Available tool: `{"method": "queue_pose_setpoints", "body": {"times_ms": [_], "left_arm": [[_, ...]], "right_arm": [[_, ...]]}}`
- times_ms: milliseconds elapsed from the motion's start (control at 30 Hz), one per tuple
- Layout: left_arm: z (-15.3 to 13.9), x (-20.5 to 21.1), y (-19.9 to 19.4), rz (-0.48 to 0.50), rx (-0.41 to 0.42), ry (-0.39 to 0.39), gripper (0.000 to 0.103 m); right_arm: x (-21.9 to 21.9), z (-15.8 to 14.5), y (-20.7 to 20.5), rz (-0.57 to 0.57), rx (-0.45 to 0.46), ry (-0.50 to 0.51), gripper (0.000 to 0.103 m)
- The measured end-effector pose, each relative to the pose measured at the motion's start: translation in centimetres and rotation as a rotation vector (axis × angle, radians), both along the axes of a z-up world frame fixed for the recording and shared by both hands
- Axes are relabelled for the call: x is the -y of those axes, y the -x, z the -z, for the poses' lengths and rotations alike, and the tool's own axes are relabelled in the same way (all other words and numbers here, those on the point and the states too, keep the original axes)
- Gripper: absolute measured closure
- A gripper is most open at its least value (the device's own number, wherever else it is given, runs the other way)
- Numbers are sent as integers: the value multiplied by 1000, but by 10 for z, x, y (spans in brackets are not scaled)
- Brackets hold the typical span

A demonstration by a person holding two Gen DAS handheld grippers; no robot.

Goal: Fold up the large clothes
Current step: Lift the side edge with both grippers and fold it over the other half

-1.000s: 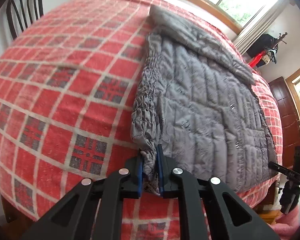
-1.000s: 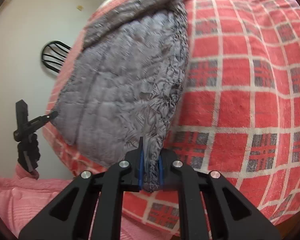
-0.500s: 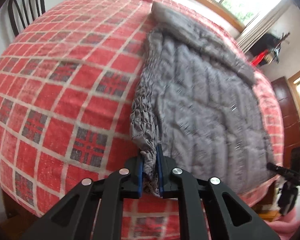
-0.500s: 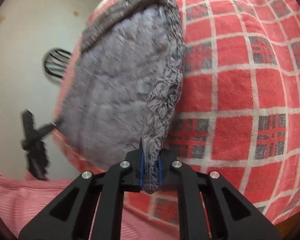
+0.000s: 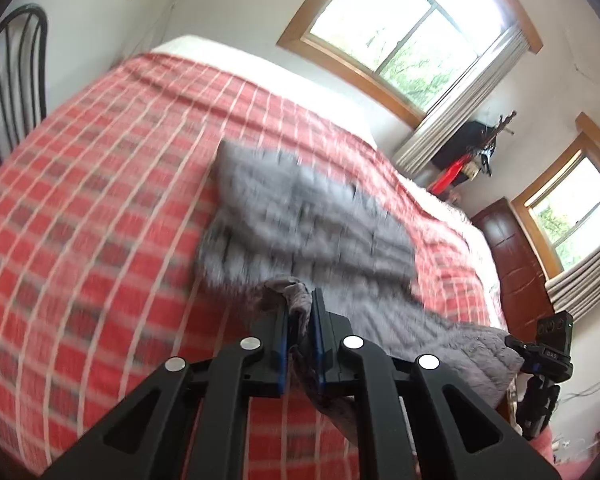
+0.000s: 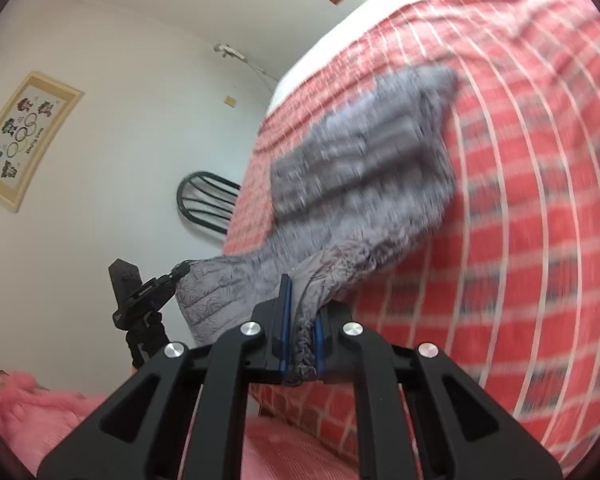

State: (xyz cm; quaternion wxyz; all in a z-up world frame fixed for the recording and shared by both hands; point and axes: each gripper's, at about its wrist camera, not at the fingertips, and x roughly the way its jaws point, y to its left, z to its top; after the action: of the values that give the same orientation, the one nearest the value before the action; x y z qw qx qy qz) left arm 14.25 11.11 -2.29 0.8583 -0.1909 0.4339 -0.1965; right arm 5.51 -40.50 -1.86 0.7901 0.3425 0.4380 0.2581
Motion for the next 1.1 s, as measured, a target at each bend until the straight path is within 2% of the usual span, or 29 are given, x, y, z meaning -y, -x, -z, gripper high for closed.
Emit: {"method": "queue_pose_setpoints", "body": {"times_ms": [67,167,400,500,667,800,867,967,1033,1100], "left_arm": [[-11,6,-30,0,37,-19,93],[-18,12,-76,0,46,-21,93],[-12,29,-187,-14,27,-70,94],[2,34,-227,-30,0,-97,94],[53,47,-297,-59,-91,-190,94],[96,51,-331,-60,-170,-208,93],[109,53,-339,-58,-191,-199,92],[117,46,-349,-58,-233,-130,86],[115,39,-352,-48,-249,-72,80],[104,27,-350,-56,-228,-32,71]], "right_arm": [[2,-14,-23,-7,17,22,95],[10,-32,-70,-10,34,38,95],[30,-29,-174,40,-17,58,95],[37,-11,-218,68,-66,66,95],[49,43,-285,115,-196,83,95],[55,85,-313,139,-278,75,94],[60,100,-321,156,-311,58,92],[64,108,-323,152,-335,31,89],[69,108,-320,142,-332,-14,88],[72,103,-316,129,-322,-56,85]]}}
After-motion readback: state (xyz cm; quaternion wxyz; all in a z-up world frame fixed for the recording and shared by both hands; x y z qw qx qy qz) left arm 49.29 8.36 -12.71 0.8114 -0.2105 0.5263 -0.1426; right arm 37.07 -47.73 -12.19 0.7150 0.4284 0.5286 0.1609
